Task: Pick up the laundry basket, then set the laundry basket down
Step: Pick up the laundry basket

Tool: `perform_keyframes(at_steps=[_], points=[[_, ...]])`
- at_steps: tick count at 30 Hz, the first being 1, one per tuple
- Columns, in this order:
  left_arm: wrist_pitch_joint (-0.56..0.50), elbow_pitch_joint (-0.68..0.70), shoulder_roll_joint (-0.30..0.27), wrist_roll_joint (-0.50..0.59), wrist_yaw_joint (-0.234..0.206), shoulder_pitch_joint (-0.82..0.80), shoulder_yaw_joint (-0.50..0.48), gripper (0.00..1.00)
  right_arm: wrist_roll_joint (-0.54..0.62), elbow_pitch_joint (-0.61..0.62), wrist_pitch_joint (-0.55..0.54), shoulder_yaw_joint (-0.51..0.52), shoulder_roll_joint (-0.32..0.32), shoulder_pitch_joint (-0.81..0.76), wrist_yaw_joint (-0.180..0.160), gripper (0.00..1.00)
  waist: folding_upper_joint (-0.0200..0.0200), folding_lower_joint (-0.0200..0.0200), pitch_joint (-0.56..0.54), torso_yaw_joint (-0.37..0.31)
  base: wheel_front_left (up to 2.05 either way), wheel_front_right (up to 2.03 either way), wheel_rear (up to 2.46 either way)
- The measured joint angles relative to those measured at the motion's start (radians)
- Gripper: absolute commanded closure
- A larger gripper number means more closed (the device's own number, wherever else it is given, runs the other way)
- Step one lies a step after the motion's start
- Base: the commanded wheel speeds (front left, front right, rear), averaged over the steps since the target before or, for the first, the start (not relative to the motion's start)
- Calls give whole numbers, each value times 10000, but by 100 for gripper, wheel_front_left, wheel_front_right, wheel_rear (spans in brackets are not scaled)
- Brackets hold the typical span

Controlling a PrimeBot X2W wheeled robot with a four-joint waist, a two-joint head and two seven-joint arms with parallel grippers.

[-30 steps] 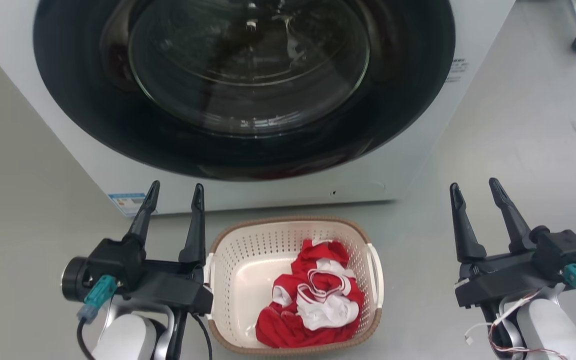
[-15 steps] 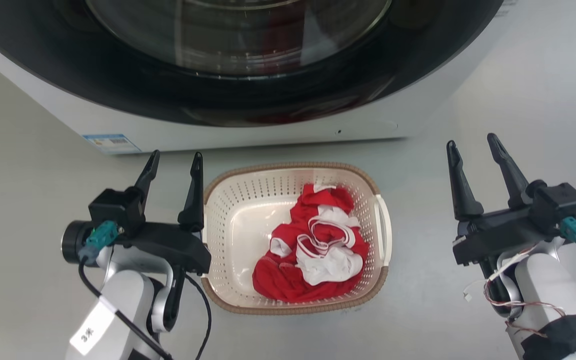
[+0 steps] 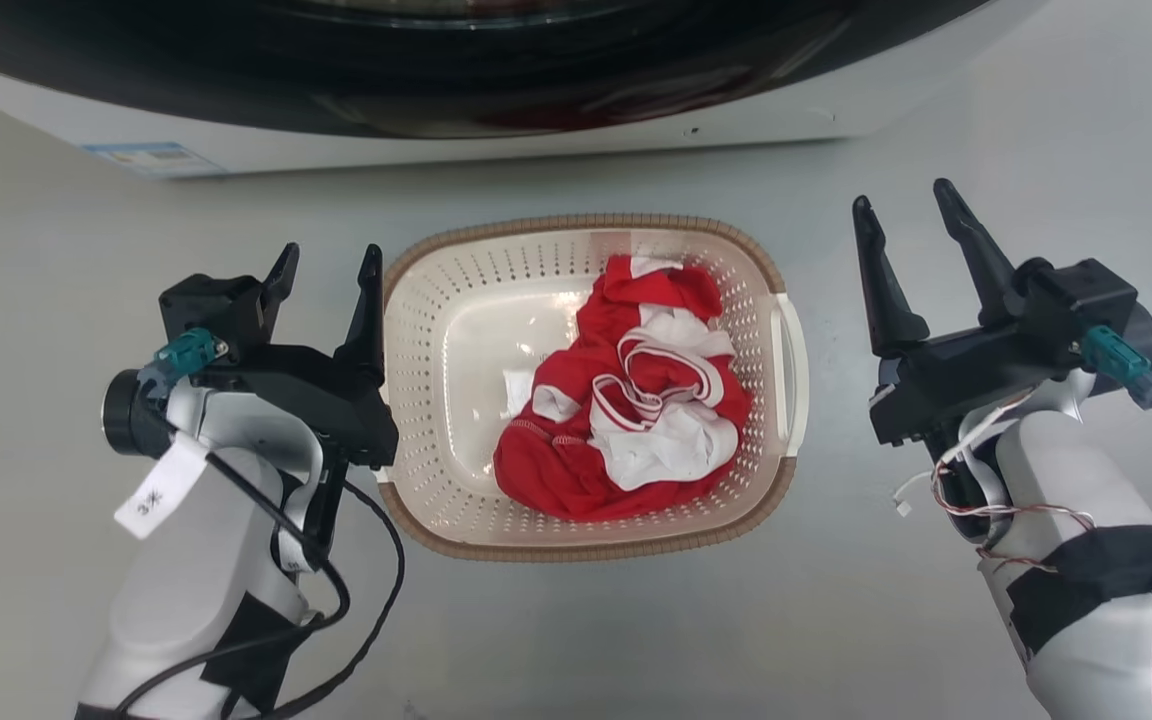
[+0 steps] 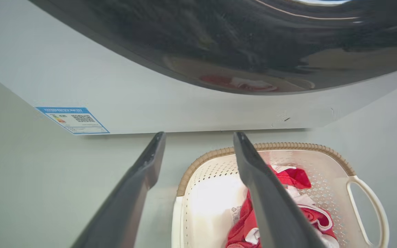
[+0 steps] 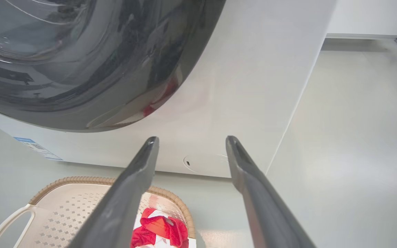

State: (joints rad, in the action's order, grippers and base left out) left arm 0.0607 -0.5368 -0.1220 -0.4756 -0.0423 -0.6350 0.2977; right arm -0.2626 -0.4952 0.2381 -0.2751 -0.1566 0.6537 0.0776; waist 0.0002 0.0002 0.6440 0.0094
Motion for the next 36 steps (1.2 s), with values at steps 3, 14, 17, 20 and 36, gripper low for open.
perform_keyframes(at_steps=[3,14,17,20,36], points=[[-163,-546,56,-48,111,-290,2,0,0,-474,0,-98,98,285,33,0,0,-1,352,-23,0,0,0],[-529,-2282,140,-238,470,-898,-19,0,-4,-1988,0,-454,426,851,198,0,-1,-1,1181,-130,0,0,0],[-608,-2648,140,-249,529,-1009,-12,0,-4,-2297,0,-543,464,941,226,0,-1,-1,1367,-157,0,0,0],[-652,-2993,155,-291,614,-1079,-23,0,-6,-2566,0,-600,502,1008,240,0,-1,-2,1556,-171,0,0,0],[-690,-4408,301,-382,882,-1953,-44,0,-21,-4025,-90,-1003,698,1591,341,0,-1,-2,2480,-69,0,0,0]])
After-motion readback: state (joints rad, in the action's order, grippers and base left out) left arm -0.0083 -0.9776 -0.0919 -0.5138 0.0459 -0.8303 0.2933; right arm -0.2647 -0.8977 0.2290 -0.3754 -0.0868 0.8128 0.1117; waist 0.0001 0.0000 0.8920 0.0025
